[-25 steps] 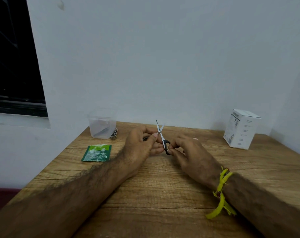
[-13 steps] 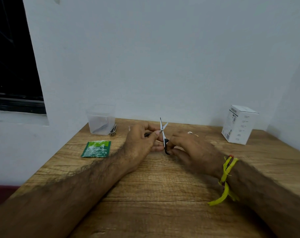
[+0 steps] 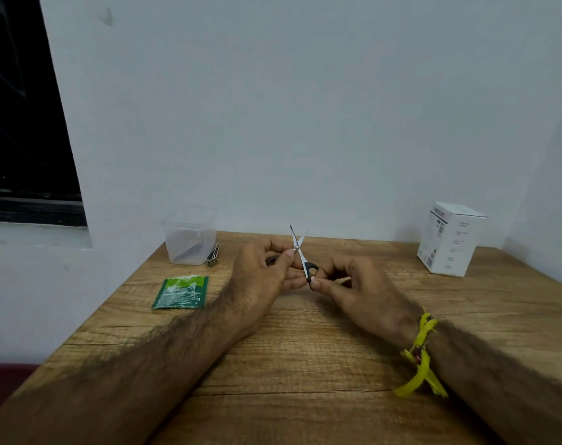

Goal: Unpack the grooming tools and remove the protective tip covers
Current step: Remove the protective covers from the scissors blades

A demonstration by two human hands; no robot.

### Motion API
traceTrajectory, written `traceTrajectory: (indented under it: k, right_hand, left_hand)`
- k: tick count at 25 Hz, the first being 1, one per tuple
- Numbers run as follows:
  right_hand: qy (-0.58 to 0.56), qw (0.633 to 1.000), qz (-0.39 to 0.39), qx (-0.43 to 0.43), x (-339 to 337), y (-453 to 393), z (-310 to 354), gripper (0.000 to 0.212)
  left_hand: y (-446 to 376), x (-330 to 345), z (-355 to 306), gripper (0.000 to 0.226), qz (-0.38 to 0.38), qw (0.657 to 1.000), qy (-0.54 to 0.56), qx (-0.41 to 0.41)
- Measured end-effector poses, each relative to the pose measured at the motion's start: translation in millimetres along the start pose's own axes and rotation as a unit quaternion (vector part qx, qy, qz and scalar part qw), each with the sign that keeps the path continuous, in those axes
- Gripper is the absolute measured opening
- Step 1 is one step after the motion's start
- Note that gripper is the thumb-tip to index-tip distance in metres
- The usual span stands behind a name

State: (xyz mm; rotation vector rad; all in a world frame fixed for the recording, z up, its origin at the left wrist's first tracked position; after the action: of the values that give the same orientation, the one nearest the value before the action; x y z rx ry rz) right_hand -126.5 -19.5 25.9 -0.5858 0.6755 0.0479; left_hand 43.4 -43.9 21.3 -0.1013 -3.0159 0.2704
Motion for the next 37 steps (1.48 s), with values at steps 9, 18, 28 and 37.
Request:
traceTrajectory:
  k: [9,18,28,37]
  right_hand:
    - [0.221,0.950,-0.039,-0.215,-19,0,10,0.005]
    - [0.446,0.831,0.083,-0.323,-15,-2,16,0.024]
    - [0.532,0.776,0.146,-0.306,-15,-5,14,0.029]
    - [0.514,0.821,0.171,-0.181,-20,-1,13,0.030]
  left_hand:
    - [-4,-1,5,0.006,0.010,0.999,-0.035,-0.025]
    - [-6,-1,7,0.004,0.036,0.996,-0.081,-0.033]
    - [-9,-9,2,0.003,0.097,0.989,-0.103,-0.052]
    - [-9,-10,3,0.007,0.107,0.989,-0.092,-0.045]
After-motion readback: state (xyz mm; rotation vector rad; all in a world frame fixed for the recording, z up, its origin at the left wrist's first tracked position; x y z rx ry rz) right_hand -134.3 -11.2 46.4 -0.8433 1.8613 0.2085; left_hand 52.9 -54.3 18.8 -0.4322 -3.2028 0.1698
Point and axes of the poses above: each hand's wrist, its own y-axis away from the middle knuckle, its own x-axis out of the palm, z = x × y, the point moved 1 cm from there along -y, towards the middle knuckle, and after that the axes turned 4 degrees about -x, right-handed, at the moved point
